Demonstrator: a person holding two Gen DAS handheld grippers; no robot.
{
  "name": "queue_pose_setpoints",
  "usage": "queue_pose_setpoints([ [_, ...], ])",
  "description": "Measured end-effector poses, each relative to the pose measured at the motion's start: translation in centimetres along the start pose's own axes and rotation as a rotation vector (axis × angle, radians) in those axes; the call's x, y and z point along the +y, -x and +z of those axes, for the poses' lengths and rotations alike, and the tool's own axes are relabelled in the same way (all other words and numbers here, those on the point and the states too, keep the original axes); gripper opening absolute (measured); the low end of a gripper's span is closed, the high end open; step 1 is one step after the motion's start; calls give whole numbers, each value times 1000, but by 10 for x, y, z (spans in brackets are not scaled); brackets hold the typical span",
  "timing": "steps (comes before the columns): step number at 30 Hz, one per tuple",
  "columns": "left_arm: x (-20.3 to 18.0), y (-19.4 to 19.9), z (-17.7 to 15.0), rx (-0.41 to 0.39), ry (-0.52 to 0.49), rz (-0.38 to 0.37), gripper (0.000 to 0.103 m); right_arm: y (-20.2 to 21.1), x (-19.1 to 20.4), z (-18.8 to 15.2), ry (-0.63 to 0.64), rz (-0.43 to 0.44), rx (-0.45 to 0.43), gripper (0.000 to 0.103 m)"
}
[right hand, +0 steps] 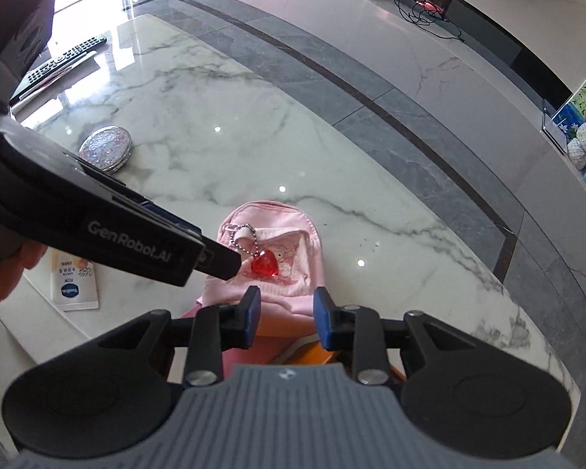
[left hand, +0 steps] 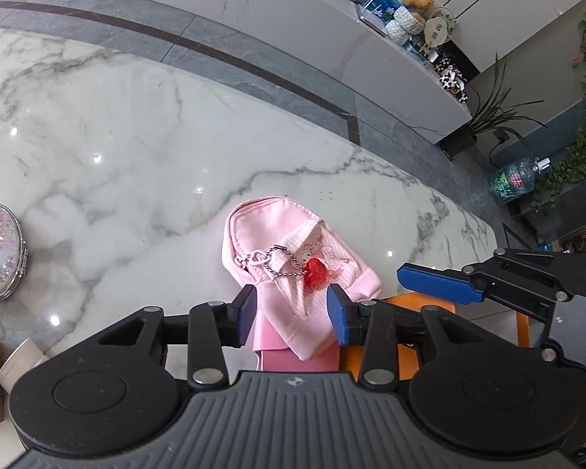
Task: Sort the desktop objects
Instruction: 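Grasp the pink backpack by its keychain strap with the left tool, then grasp the pink card holder with the right tool while the left tool holds the backpack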
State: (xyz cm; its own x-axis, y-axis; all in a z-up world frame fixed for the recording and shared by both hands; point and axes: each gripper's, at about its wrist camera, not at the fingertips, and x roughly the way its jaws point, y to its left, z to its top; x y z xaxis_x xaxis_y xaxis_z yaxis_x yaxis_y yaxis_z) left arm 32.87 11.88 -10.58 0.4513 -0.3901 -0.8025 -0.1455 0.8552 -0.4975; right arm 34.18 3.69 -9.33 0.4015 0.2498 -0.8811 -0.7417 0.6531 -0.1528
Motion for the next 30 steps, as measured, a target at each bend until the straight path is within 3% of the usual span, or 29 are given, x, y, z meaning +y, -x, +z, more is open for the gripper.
queue_pose_setpoints([
  [5,10,-18,2,-1,57,-22,48,-7,-1,0,11,17,1,31],
  [12,16,-22,1,-30,66,-29,25,-10,2,-1,5,36,-4,31],
  [19,28,15,-1,-107,6,17,18,-3,7,3,-52,61,-5,32],
  [24,49,50,-4,-143,-63,100,18,-15,19,14,-141,102,53,41],
  [30,75,71,-12,-137,-87,137,18,-54,43,25,-201,50,184,41],
])
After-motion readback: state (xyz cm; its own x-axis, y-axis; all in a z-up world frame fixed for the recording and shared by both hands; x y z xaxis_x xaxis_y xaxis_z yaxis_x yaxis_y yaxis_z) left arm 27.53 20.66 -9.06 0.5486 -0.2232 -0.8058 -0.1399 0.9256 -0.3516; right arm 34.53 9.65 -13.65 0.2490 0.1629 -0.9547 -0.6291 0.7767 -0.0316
